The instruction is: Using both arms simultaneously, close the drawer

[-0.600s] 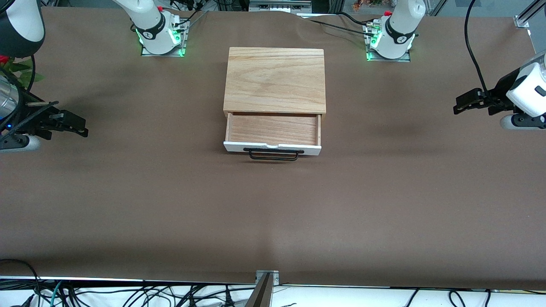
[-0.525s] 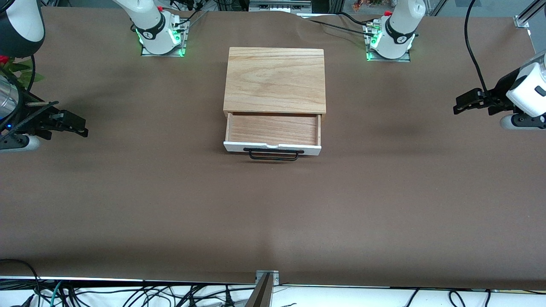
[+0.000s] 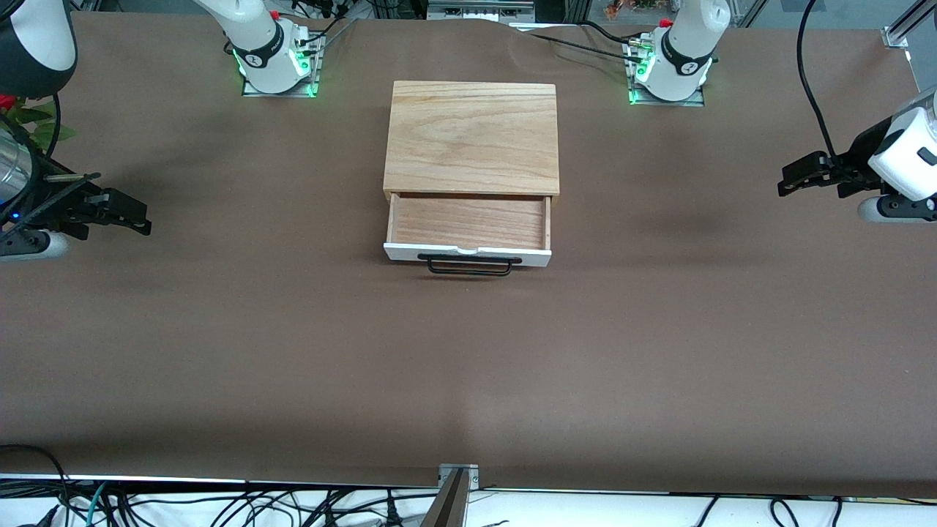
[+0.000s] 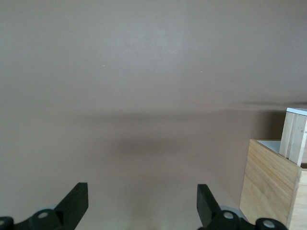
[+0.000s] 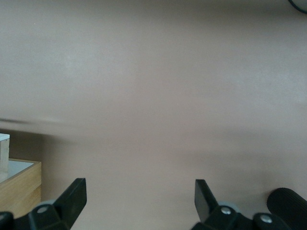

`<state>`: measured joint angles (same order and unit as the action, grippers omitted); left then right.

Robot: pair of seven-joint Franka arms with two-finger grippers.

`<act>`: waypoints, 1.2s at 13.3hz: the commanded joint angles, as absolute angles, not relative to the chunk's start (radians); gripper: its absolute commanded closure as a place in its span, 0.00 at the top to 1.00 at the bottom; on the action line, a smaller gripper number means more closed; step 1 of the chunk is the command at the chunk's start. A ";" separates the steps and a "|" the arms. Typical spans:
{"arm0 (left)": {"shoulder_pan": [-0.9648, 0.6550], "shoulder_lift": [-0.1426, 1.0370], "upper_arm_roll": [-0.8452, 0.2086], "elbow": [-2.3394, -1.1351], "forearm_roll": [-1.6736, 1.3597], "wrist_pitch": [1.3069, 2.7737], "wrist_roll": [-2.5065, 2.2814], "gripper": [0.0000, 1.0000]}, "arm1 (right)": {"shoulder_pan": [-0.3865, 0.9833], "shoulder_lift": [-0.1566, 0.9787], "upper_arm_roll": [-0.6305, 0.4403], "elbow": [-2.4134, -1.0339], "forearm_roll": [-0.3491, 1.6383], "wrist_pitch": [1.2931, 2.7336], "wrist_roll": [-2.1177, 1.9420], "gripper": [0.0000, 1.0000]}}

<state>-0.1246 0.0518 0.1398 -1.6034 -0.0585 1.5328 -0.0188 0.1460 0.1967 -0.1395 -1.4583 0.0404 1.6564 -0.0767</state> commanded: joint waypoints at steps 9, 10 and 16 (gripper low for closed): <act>-0.130 0.066 0.140 -1.566 -0.035 1.519 -0.005 1.00 | 0.130 0.172 -0.123 -1.483 0.032 1.654 -0.069 1.00; -0.130 0.066 0.140 -1.566 -0.035 1.520 -0.003 1.00 | 0.130 0.172 -0.123 -1.485 0.034 1.654 -0.069 1.00; -0.124 0.066 0.141 -1.566 -0.040 1.519 -0.005 1.00 | 0.130 0.175 -0.118 -1.482 0.046 1.654 -0.067 1.00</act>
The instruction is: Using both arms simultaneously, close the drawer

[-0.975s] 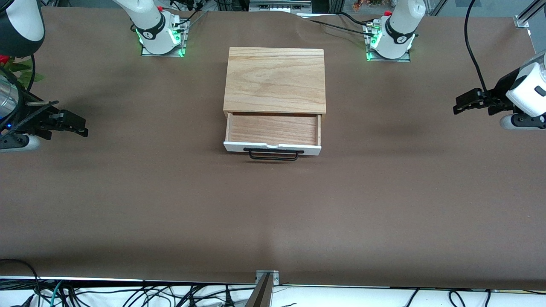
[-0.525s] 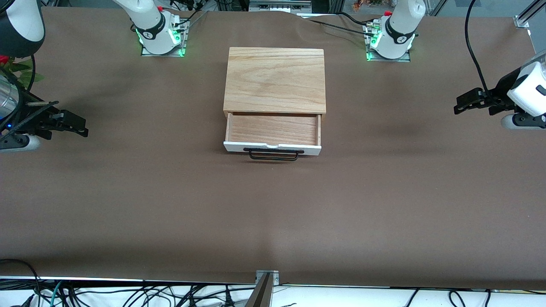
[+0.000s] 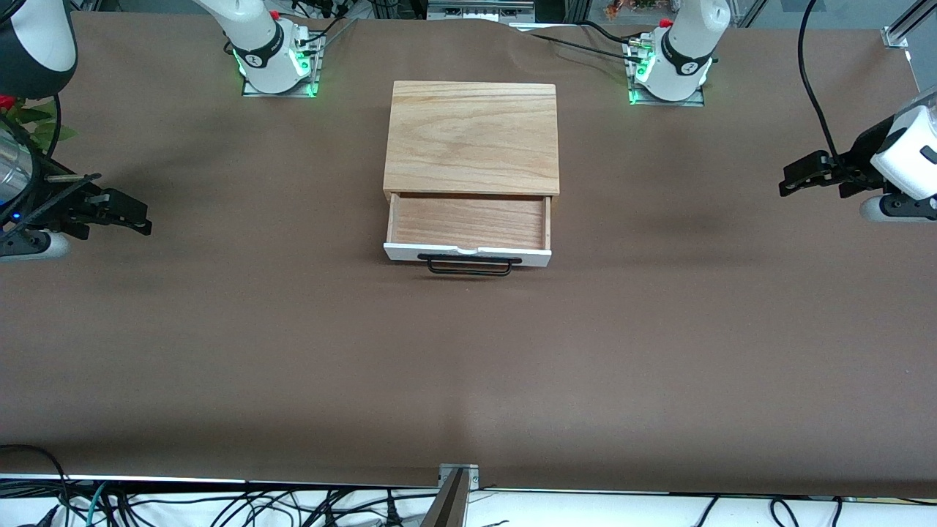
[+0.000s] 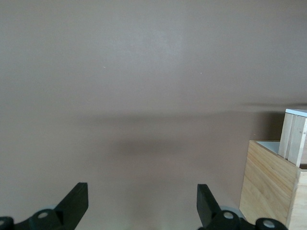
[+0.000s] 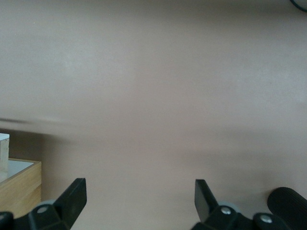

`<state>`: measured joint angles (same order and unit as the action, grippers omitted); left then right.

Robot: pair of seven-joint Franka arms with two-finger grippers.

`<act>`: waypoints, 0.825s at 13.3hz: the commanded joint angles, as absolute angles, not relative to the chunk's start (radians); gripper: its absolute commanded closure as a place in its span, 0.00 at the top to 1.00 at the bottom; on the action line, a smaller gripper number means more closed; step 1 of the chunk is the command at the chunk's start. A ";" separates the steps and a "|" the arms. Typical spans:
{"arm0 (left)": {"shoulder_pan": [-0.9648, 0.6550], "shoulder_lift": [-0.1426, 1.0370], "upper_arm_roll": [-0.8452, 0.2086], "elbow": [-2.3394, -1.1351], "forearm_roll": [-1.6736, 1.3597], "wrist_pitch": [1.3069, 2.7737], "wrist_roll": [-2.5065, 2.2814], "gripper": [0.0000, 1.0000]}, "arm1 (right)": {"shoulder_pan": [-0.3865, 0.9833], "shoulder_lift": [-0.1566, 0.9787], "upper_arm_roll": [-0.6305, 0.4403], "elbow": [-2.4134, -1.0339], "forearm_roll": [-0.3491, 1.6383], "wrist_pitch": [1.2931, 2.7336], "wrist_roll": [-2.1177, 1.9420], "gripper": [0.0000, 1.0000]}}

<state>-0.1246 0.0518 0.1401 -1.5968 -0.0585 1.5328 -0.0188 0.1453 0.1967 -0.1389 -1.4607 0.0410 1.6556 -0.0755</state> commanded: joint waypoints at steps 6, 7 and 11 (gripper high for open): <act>-0.123 0.067 0.141 -1.566 -0.044 1.519 -0.006 1.00 | 0.137 0.201 -0.115 -1.479 0.277 1.716 -0.080 1.00; -0.123 0.067 0.141 -1.566 -0.044 1.519 -0.006 1.00 | 0.137 0.209 -0.117 -1.479 0.325 1.709 -0.081 1.00; -0.135 0.118 0.138 -1.559 -0.101 1.523 -0.003 1.00 | 0.164 0.270 -0.086 -1.480 0.368 1.706 -0.086 1.00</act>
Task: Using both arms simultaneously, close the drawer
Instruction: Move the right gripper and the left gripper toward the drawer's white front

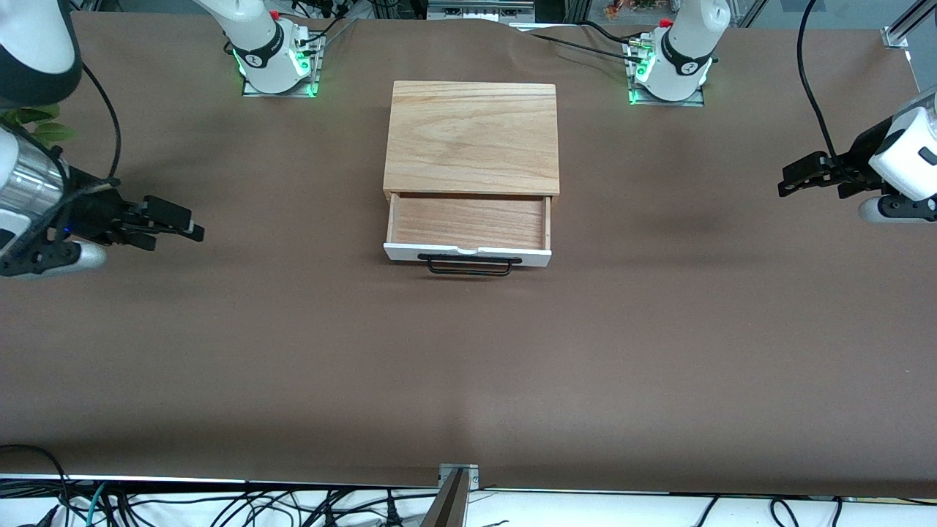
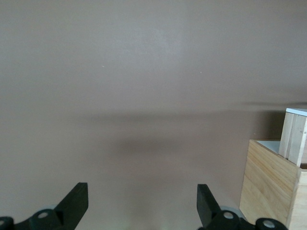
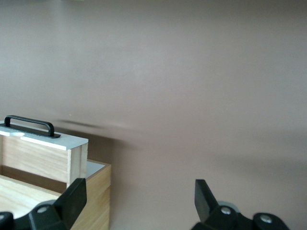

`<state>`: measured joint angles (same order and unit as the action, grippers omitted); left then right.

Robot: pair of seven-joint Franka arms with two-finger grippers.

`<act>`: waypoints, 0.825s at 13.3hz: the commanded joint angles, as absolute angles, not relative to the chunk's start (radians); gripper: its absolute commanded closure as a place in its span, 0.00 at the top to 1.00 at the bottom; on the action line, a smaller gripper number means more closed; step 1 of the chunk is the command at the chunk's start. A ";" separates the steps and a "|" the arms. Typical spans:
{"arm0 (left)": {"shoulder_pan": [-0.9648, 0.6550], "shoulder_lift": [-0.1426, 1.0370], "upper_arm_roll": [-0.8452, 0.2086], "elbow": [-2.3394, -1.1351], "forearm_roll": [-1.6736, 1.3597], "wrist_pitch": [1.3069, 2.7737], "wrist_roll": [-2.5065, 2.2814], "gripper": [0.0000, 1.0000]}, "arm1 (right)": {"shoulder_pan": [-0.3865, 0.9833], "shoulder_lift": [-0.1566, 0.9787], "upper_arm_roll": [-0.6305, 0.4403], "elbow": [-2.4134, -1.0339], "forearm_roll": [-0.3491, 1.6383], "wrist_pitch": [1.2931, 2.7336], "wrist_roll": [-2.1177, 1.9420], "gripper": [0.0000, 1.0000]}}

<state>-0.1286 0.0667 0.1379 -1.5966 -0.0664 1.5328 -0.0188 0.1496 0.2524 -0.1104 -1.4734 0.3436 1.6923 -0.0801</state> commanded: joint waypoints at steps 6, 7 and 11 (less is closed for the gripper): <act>-0.152 0.409 0.111 -1.436 -0.356 1.563 -0.006 1.00 | 0.181 0.376 -0.054 -1.476 0.495 1.796 -0.168 1.00; -0.162 0.452 0.086 -1.427 -0.360 1.590 -0.005 1.00 | 0.196 0.423 -0.043 -1.477 0.530 1.848 -0.173 1.00; -0.193 0.575 -0.009 -1.425 -0.436 1.787 -0.021 1.00 | 0.323 0.592 -0.034 -1.474 0.655 2.109 -0.160 1.00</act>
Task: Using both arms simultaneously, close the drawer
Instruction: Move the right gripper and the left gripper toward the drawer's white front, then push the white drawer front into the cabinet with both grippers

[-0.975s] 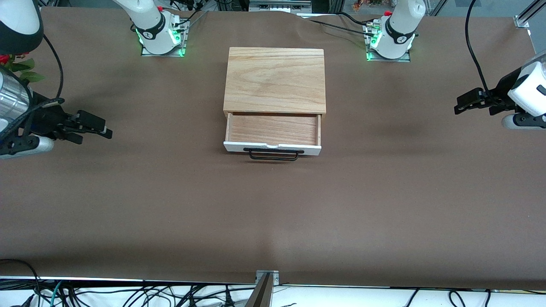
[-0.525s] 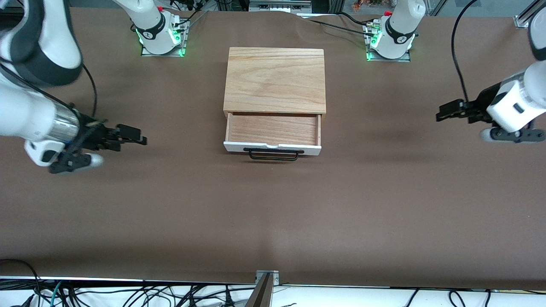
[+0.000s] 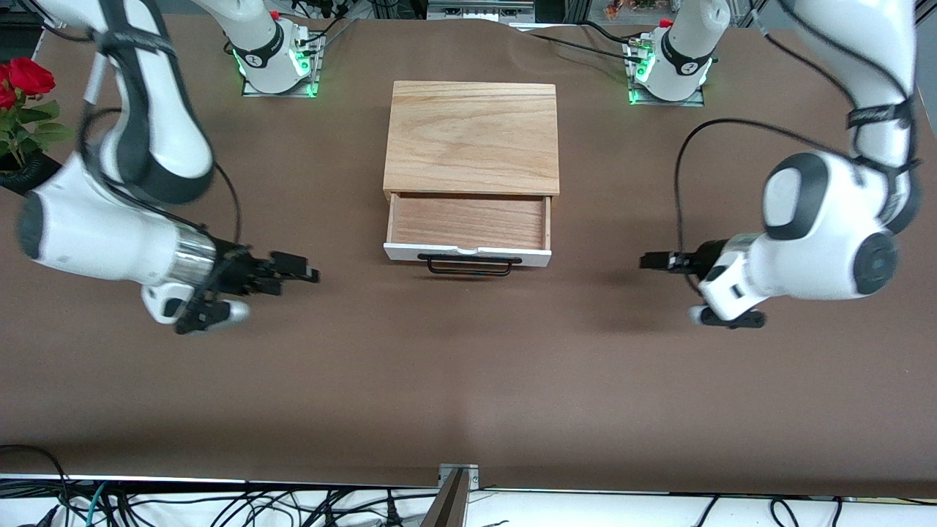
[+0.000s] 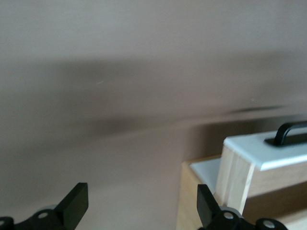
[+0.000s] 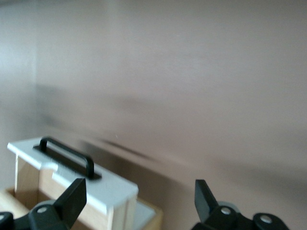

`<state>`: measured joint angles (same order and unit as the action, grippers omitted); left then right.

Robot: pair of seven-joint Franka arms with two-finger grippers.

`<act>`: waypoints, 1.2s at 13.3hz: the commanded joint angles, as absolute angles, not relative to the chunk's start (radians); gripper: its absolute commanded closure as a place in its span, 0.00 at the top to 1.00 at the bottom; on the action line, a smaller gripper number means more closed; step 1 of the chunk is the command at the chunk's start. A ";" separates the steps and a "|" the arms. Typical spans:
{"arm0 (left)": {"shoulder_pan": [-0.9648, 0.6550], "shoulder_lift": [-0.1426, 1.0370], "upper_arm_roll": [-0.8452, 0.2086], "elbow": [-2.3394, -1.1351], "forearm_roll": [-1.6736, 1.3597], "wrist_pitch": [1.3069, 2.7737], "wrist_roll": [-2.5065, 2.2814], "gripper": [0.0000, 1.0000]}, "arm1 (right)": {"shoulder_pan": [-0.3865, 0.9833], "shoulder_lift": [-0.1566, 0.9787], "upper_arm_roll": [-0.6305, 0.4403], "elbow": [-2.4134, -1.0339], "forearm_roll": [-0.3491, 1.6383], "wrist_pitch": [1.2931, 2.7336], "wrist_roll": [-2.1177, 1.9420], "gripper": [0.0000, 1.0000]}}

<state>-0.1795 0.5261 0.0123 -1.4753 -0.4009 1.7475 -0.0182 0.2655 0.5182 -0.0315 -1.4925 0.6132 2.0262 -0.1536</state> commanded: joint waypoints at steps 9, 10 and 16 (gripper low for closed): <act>-0.299 0.627 -0.015 -1.425 -0.620 1.888 -0.023 1.00 | 0.454 0.627 -0.031 -1.558 0.663 2.118 -0.054 1.00; -0.301 0.632 -0.015 -1.425 -0.620 1.896 -0.023 1.00 | 0.456 0.624 -0.031 -1.566 0.663 2.109 -0.049 1.00; -0.382 0.681 -0.015 -1.425 -0.620 2.013 -0.071 1.00 | 0.454 0.589 -0.031 -1.609 0.666 1.985 -0.046 1.00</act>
